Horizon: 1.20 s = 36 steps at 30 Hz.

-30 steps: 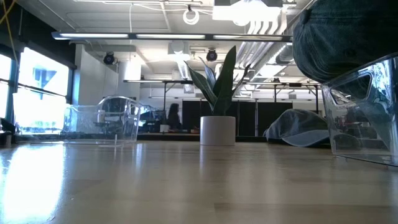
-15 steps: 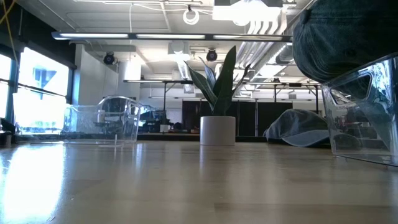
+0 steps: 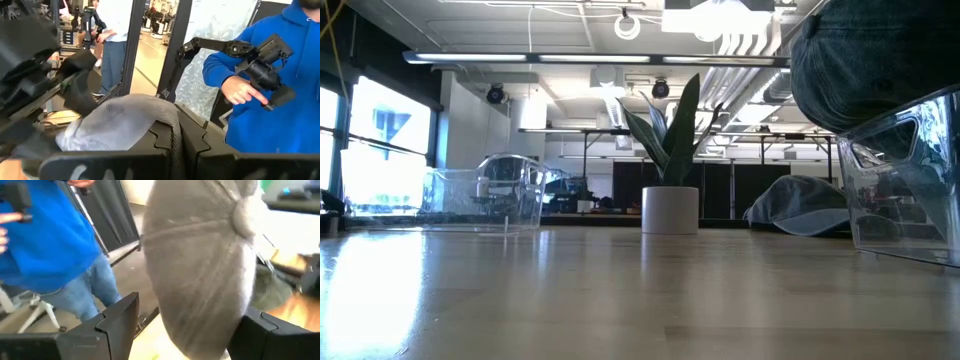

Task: Pick & Place hat
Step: Put the left gray cap into the left transparent bin

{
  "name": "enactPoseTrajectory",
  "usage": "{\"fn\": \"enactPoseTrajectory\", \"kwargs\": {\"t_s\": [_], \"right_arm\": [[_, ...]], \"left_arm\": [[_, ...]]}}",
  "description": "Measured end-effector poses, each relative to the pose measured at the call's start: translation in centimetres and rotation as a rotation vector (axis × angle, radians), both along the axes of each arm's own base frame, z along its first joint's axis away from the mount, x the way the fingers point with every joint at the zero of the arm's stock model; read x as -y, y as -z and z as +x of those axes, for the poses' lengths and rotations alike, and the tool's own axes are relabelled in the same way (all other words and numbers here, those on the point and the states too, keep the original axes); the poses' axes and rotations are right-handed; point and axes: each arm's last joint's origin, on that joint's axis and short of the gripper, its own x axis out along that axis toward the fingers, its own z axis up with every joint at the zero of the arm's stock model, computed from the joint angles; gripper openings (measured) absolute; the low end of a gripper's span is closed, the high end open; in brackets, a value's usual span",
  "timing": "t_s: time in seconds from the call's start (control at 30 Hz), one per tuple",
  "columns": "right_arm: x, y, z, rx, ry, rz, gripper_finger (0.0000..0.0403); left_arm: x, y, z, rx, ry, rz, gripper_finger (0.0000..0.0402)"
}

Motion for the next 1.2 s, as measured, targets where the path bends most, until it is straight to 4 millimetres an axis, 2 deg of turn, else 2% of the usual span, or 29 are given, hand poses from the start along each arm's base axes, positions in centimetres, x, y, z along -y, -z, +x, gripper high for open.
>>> {"fn": "enactPoseTrajectory", "kwargs": {"t_s": [0.13,0.27,0.47,0.57,0.73,0.9,1.0,1.2], "right_arm": [[-1.0,-0.6,0.2,0.108,-0.185,0.059,0.0243],[-2.0,-1.1,0.3,0.149,-0.254,0.097,0.0244],[-3.0,-1.8,-0.5,-0.011,-0.437,0.277,0.0244],[-3.7,-1.7,-0.4,0.032,-0.375,0.23,0.0243],[-4.5,-1.3,0.0,0.264,-0.2,-0.032,0.0244],[-4.7,-0.5,0.1,0.24,-0.024,-0.2,0.0243],[-4.8,0.0,-0.2,0.178,-0.071,-0.176,0.0237],[-5.1,-0.5,-0.9,0.037,-0.21,0.038,0.0213]], "left_arm": [[0.0,0.0,0.0,0.007,0.004,0.016,0.0003],[-0.1,-0.2,-0.5,0.022,0.003,0.029,0.0003],[-0.3,-0.7,-1.2,0.068,-0.002,0.044,0.0003],[-0.3,-1.0,-1.2,0.111,-0.008,0.063,0.0003],[-0.3,-1.4,-1.4,0.161,0.004,0.065,0.0003],[-0.2,-1.6,-1.3,0.189,0.014,0.059,0.0003],[-0.2,-1.6,-1.4,0.188,0.014,0.06,0.0003],[-0.2,-1.4,-1.3,0.156,0.016,0.062,0.0003]]}}
